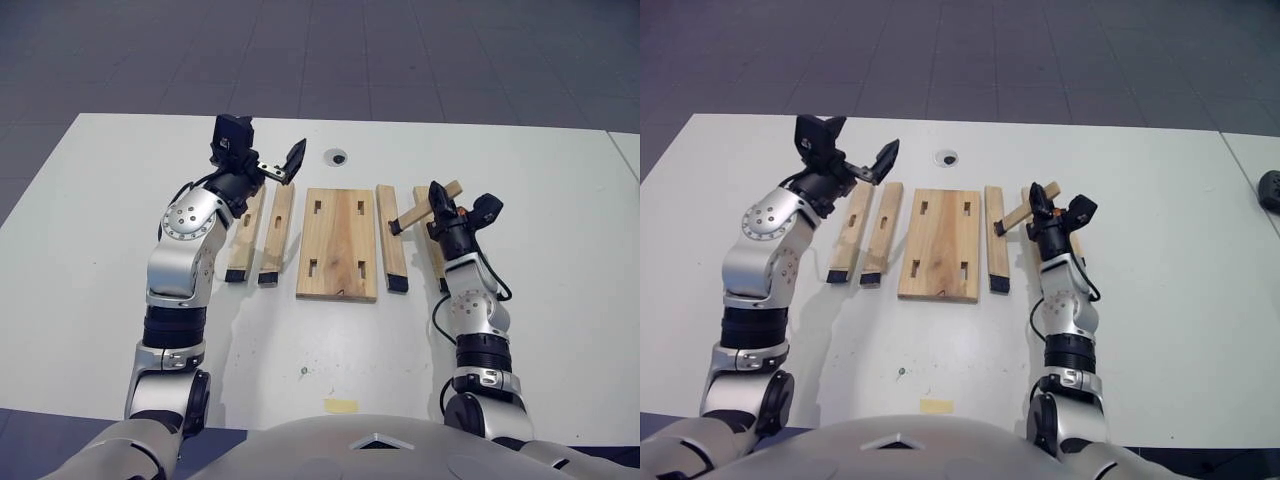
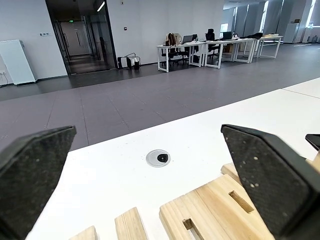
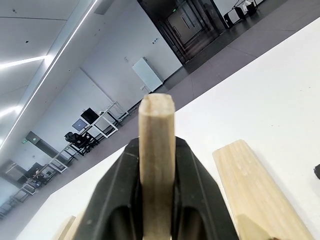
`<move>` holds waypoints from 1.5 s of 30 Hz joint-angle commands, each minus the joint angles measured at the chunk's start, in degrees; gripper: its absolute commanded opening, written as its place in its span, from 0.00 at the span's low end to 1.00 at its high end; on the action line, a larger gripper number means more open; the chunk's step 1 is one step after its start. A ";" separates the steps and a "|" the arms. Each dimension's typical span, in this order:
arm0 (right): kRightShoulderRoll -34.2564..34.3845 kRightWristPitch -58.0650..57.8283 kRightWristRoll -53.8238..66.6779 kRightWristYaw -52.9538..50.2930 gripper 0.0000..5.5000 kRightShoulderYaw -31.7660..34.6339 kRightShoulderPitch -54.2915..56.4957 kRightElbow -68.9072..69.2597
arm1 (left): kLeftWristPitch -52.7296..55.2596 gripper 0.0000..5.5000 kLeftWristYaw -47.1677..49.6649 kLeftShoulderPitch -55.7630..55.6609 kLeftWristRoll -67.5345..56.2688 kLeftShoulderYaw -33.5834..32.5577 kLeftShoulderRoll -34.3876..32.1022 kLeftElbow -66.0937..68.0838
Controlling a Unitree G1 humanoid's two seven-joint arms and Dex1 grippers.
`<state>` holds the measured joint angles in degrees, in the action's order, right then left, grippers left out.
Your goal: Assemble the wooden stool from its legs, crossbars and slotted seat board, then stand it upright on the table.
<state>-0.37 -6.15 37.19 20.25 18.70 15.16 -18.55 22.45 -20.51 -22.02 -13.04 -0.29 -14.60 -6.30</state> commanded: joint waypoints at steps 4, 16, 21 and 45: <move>-1.54 -0.28 -9.92 -4.42 0.08 -4.84 0.88 -3.87 | -1.89 0.98 -0.96 0.68 2.26 1.67 -0.87 1.27; -4.25 -1.33 -25.85 -10.72 0.08 -14.80 -2.74 2.57 | -3.30 0.98 -1.09 1.87 4.53 3.03 -0.74 1.32; -3.09 1.76 -24.69 -11.28 0.08 -13.82 -4.78 7.49 | -3.77 0.98 -1.10 2.96 5.43 3.58 -0.56 0.82; -1.68 9.66 -21.31 -8.13 0.08 -9.76 -8.83 3.06 | -5.73 0.98 0.00 6.03 8.06 1.54 -3.07 -0.91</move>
<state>-2.88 3.56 16.99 12.32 9.11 8.93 -11.62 16.88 -20.41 -15.54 -5.70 1.75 -16.86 -7.59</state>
